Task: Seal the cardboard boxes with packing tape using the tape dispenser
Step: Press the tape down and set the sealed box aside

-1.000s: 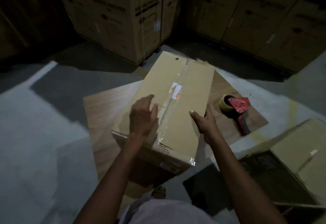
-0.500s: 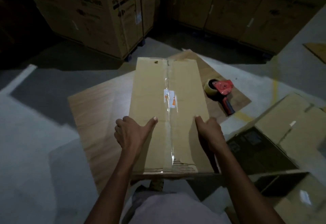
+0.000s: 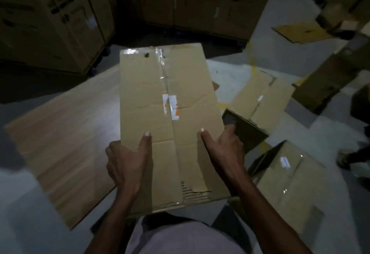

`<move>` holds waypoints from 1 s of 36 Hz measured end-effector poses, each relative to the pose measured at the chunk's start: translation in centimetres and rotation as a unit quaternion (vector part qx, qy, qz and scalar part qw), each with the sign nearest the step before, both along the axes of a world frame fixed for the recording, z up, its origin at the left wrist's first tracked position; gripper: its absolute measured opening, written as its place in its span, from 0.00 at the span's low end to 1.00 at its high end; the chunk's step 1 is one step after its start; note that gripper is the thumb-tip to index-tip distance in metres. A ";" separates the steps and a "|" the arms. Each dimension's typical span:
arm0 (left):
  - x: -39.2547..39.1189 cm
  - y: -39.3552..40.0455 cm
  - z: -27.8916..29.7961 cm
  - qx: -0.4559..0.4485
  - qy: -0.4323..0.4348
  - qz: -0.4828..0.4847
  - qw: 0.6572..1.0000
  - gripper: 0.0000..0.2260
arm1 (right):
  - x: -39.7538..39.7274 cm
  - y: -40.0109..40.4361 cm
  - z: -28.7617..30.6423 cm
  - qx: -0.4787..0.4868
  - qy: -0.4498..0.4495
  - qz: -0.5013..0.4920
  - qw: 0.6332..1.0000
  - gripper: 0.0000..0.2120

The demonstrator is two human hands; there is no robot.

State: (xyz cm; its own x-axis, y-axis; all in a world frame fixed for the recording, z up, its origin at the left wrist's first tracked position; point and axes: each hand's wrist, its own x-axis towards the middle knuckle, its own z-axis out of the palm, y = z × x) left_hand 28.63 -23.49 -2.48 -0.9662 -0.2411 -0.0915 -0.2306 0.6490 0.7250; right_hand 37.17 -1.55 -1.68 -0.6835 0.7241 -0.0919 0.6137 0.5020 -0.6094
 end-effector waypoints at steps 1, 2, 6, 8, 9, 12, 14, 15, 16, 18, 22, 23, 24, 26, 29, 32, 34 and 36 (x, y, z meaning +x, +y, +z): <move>0.8 1.0 0.1 0.001 0.003 -0.006 1.000 0.34 | 1.4 0.6 0.1 -0.001 0.013 -0.023 1.000 0.31; 1.6 2.1 0.2 0.005 0.005 -0.014 1.000 0.34 | 2.7 1.1 0.2 -0.001 0.028 -0.046 0.999 0.31; 4.3 7.1 0.4 0.031 0.019 -0.066 0.997 0.34 | 7.9 4.0 0.5 0.020 0.074 -0.154 0.985 0.28; 5.4 9.6 0.4 0.038 0.033 -0.104 0.993 0.34 | 10.3 5.4 0.5 0.032 0.084 -0.209 0.974 0.30; 5.8 11.0 0.4 0.038 0.039 -0.127 0.990 0.35 | 11.5 6.0 0.5 0.036 0.085 -0.233 0.968 0.31; 6.8 15.2 0.2 0.033 0.061 -0.202 0.977 0.35 | 14.8 8.0 0.1 0.026 0.077 -0.300 0.950 0.33; 7.3 18.7 -0.1 0.029 0.068 -0.256 0.964 0.35 | 17.0 9.7 -0.3 0.029 0.069 -0.352 0.933 0.32; 7.5 20.0 -0.3 0.026 0.071 -0.277 0.958 0.35 | 17.7 10.2 -0.5 0.031 0.067 -0.369 0.927 0.33; 7.6 21.1 -0.5 0.024 0.074 -0.297 0.952 0.34 | 18.4 10.7 -0.7 0.030 0.065 -0.382 0.921 0.33; 8.3 24.4 -1.1 0.015 0.076 -0.345 0.935 0.35 | 20.1 12.2 -1.4 0.023 0.063 -0.423 0.904 0.33; 10.2 30.5 -2.5 0.006 0.063 -0.414 0.908 0.35 | 23.0 15.3 -3.1 0.007 0.047 -0.485 0.873 0.33; 10.7 31.9 -2.7 0.003 0.059 -0.428 0.902 0.34 | 23.5 16.0 -3.5 0.005 0.042 -0.497 0.867 0.32; 11.0 33.1 -3.1 0.000 0.051 -0.441 0.896 0.33 | 24.1 16.7 -3.8 0.003 0.037 -0.506 0.862 0.32; 11.8 35.0 -3.9 -0.008 0.027 -0.463 0.886 0.33 | 25.2 18.0 -4.7 -0.007 0.020 -0.520 0.854 0.32; 12.8 37.9 -5.0 -0.010 0.010 -0.498 0.867 0.33 | 26.6 20.1 -5.9 -0.030 0.000 -0.541 0.841 0.33; 13.8 40.8 -6.3 -0.023 -0.014 -0.524 0.852 0.31 | 27.9 22.3 -7.2 -0.046 -0.008 -0.561 0.826 0.33; 14.5 42.2 -7.4 -0.034 -0.027 -0.531 0.846 0.31 | 28.9 23.5 -8.5 -0.053 -0.020 -0.566 0.823 0.32; 15.3 44.1 -8.7 -0.030 -0.037 -0.543 0.838 0.30 | 29.6 25.4 -9.8 -0.058 -0.027 -0.572 0.818 0.31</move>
State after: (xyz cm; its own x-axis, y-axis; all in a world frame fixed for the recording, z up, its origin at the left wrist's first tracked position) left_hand 43.90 20.58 -11.17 -0.6113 0.7707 -0.1800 0.4770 0.5403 0.6932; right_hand 66.81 23.82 -11.43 0.4420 0.8715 -0.2126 0.6688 -0.4781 -0.5693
